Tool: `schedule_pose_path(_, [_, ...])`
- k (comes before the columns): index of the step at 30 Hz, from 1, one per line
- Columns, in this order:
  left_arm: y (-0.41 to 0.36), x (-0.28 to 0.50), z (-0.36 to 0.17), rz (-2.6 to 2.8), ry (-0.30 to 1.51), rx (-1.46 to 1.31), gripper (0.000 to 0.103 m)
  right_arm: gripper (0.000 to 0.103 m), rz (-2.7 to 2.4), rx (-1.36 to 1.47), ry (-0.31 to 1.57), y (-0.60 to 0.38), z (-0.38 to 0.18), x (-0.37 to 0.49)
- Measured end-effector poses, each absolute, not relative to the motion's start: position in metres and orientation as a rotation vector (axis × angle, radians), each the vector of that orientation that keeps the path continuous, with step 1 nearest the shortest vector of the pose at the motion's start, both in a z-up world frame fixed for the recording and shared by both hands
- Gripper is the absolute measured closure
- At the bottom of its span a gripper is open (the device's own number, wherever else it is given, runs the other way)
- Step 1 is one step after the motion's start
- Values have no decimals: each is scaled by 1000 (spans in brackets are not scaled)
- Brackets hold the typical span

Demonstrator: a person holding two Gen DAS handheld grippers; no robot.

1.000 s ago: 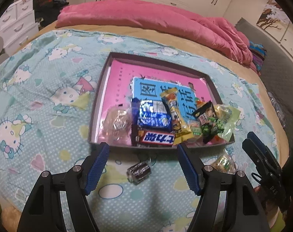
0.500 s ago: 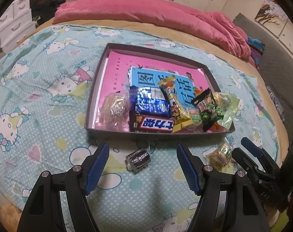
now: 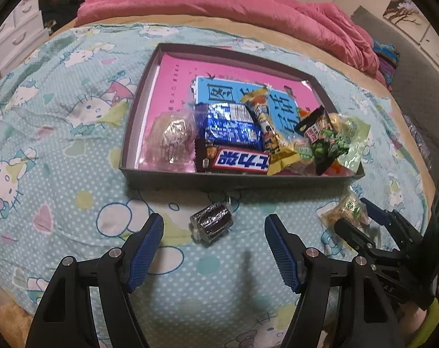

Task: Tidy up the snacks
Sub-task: 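Grasp the dark wrapped chocolate with the left tool while the right tool grasps the pastry bag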

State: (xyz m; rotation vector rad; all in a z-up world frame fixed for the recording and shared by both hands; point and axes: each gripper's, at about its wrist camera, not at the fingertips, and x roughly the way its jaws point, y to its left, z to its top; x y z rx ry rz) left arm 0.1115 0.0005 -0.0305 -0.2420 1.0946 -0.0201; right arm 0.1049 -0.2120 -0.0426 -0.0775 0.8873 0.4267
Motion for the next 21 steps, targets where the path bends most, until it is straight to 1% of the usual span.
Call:
schedule_pose_path(10, [-4,115,-48,-6,1133,-225,29,28,414,-192,922,-199,-58,110])
schedule_pose_path(13, [-5,118,-53,1,1144,-234,29,31,421,-238,918,-193,-60,108])
schedule_pose_path(16, [-7,121,-57,14,1140,-237,29,39,424,-297,909,-186,-63,104])
schedule_pose_path(17, [-7,122,-58,13,1137,-237,29,46,427,-300,905,-186,-62,104])
schedule_pose_path(19, [-9,124,-59,9,1132,-243,30,50,437,-299,901,-185,-61,103])
schedule_pose_path(20, [-10,126,-59,6,1129,-246,32,51,442,-298,900,-185,-61,103])
schedule_pose_path(21, [-12,127,-60,4,1124,-247,40,51,447,-297,898,-185,-60,102])
